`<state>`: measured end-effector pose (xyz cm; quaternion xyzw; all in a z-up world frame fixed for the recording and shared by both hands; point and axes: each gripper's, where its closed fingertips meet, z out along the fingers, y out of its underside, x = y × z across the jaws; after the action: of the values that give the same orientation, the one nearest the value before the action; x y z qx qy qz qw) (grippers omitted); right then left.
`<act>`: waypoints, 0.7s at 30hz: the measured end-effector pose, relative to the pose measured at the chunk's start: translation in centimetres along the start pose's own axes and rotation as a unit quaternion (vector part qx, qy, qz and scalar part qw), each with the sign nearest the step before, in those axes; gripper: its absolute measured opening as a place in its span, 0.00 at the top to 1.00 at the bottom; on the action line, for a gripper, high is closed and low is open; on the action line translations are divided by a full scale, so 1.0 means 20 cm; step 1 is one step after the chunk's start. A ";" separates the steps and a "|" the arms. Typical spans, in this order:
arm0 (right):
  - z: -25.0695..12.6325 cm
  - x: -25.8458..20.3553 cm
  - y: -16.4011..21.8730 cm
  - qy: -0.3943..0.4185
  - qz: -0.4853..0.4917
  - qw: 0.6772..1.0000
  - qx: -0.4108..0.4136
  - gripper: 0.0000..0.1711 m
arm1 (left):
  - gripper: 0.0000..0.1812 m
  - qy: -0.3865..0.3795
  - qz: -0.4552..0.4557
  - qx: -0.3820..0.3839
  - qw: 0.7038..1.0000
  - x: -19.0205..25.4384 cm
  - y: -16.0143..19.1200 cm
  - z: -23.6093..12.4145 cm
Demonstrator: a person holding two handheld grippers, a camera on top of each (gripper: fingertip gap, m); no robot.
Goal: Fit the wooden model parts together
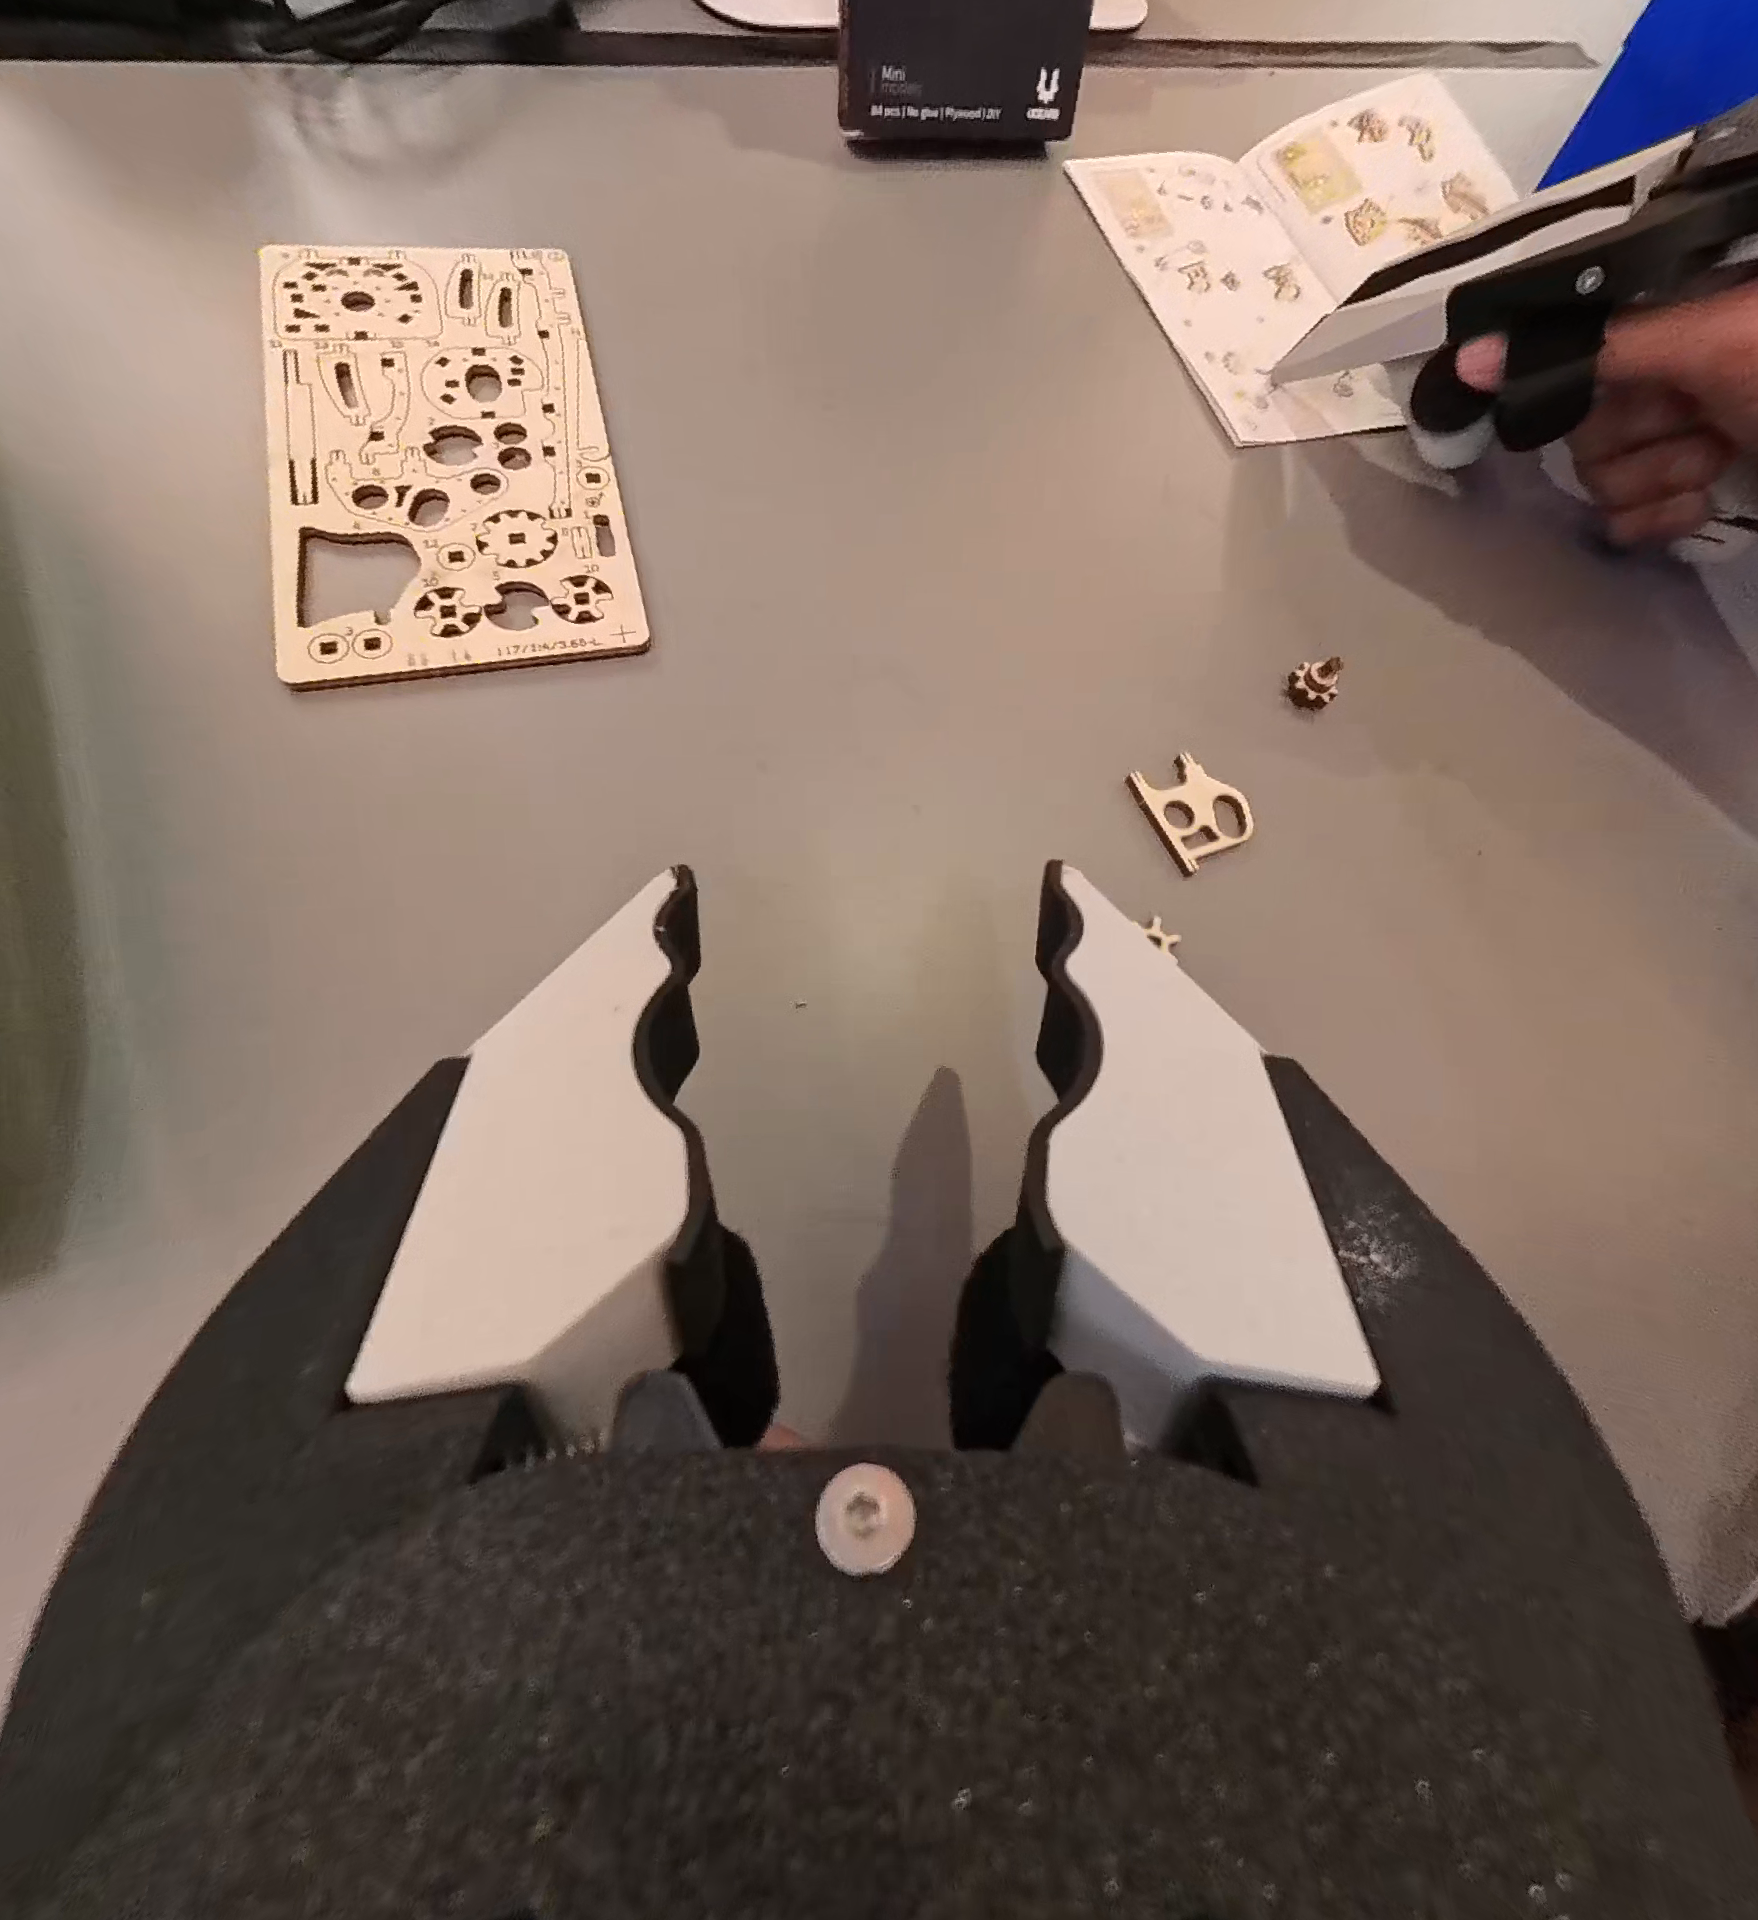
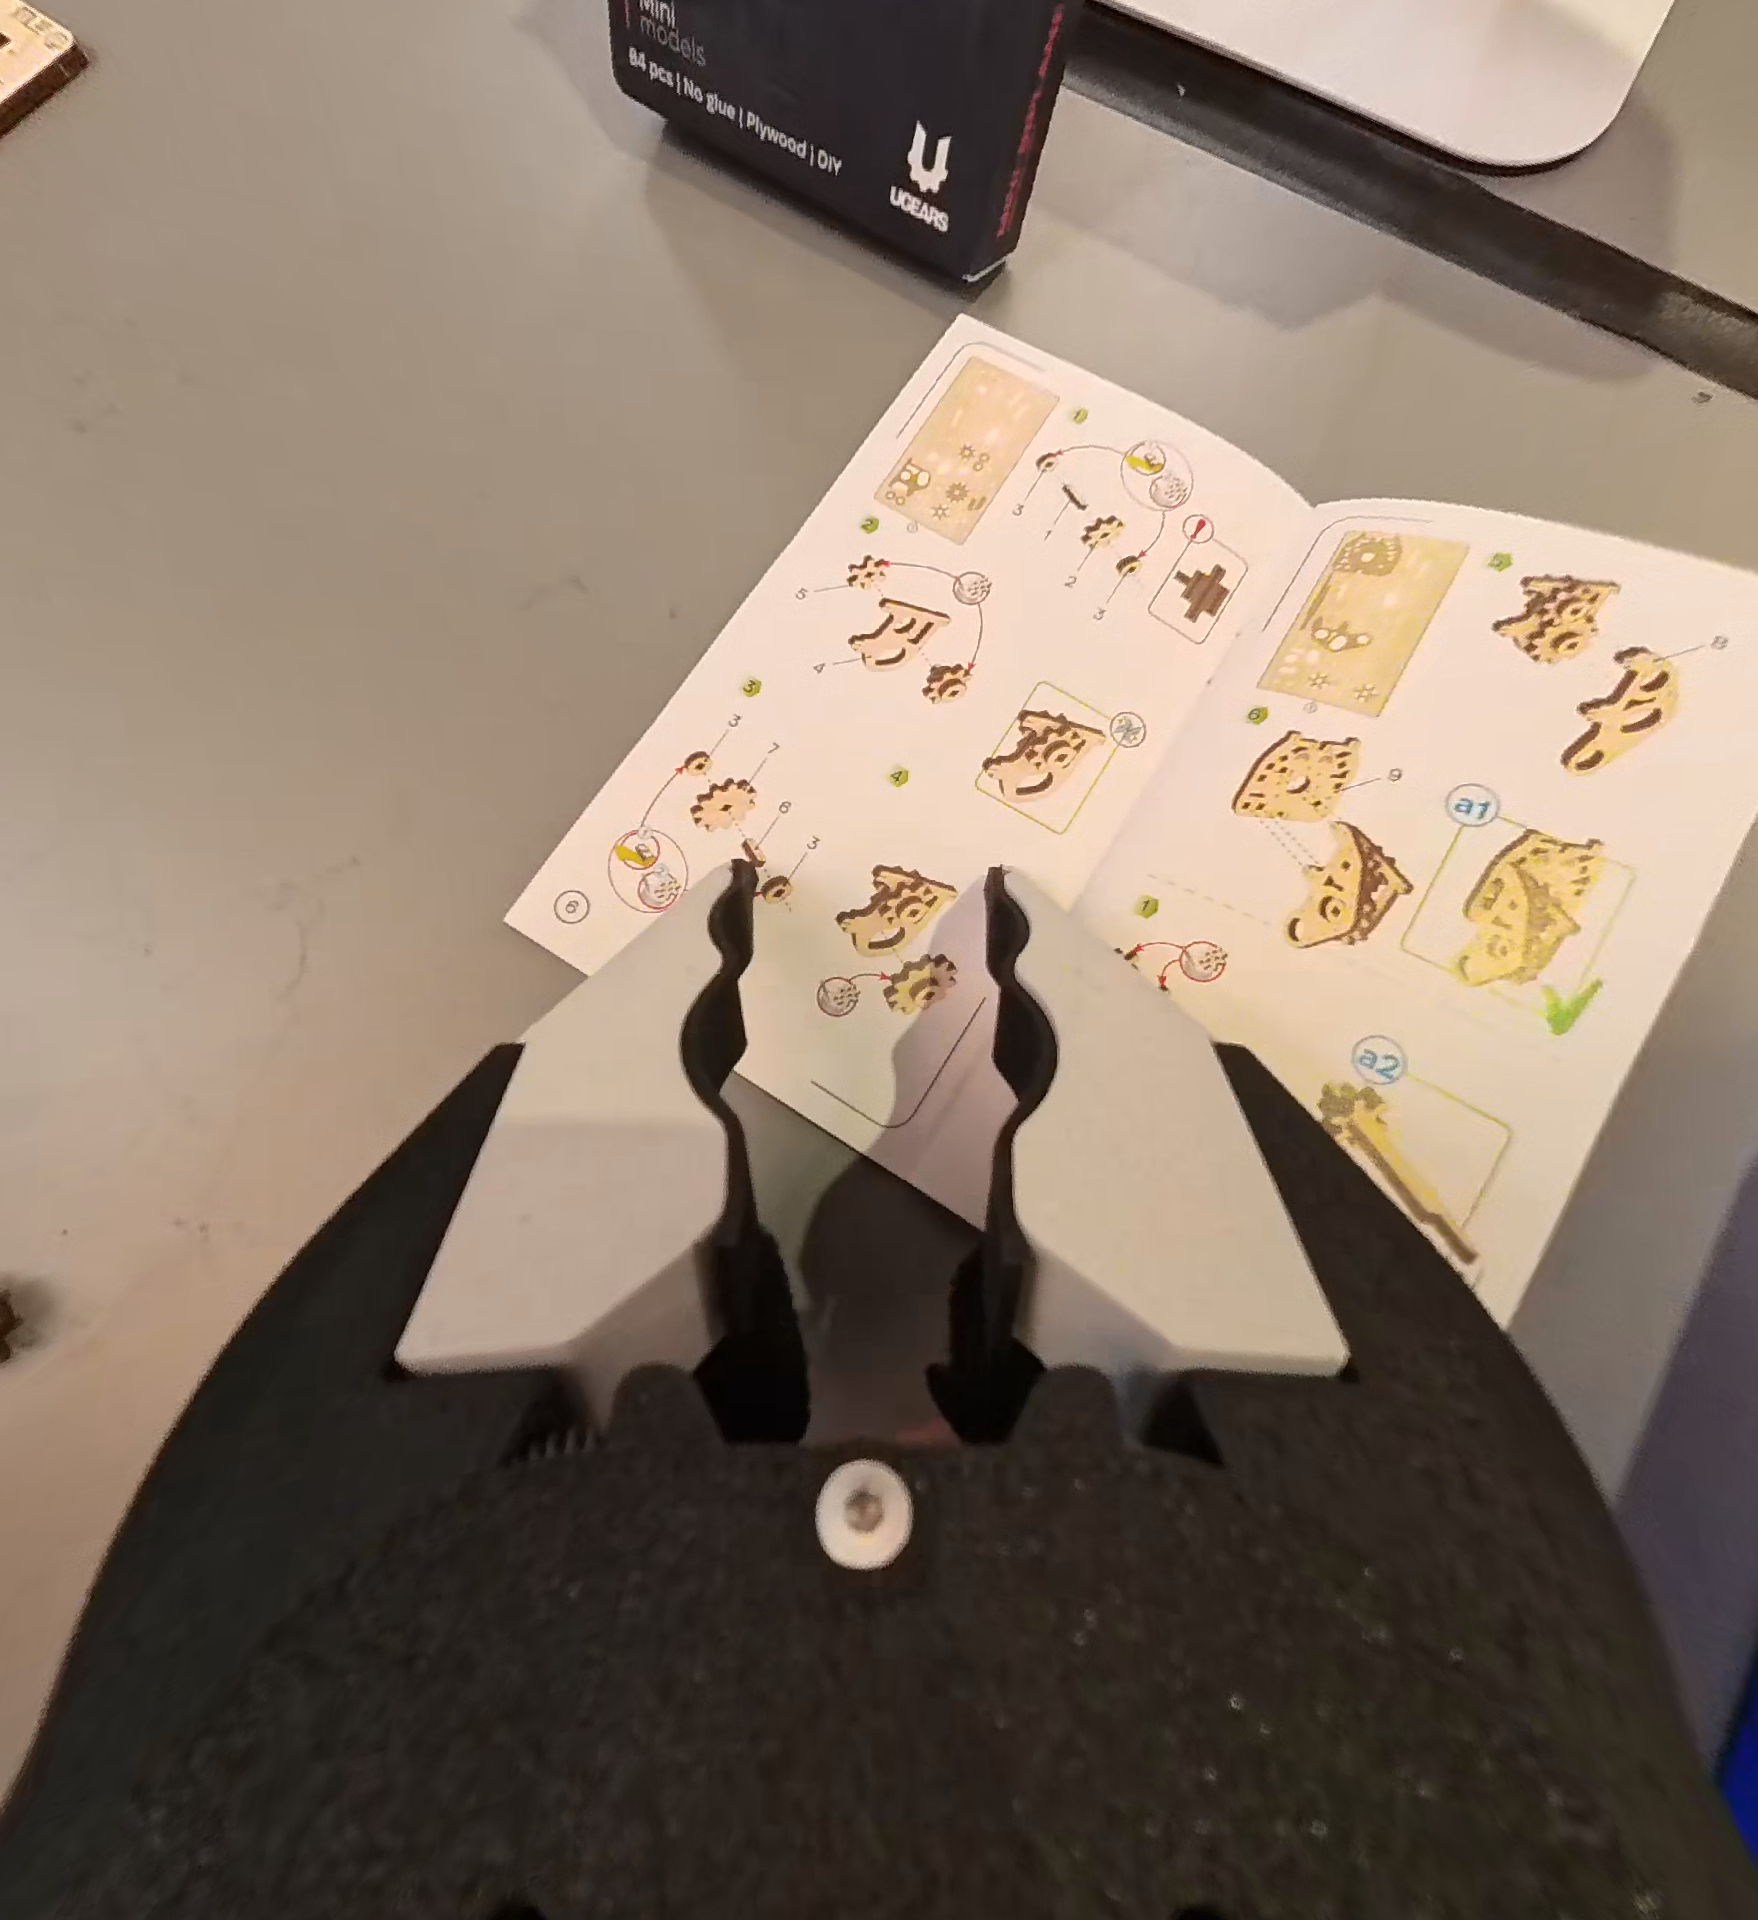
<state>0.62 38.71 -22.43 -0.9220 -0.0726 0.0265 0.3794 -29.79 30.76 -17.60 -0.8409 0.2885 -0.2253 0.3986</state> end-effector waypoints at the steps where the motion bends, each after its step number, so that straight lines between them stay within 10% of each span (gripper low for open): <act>1: 0.00 0.00 0.00 0.000 -0.001 1.000 -0.001 0.74 | 0.65 0.002 -0.003 -0.001 1.000 0.00 0.00 0.01; 21: 0.00 0.00 0.00 -0.007 -0.005 1.000 -0.008 0.74 | 0.68 0.016 -0.001 -0.022 1.000 0.04 0.04 0.03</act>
<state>0.66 38.65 -22.47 -0.9244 -0.0796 0.0302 0.3717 -29.14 30.16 -18.53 -0.8460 0.2991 -0.2325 0.3751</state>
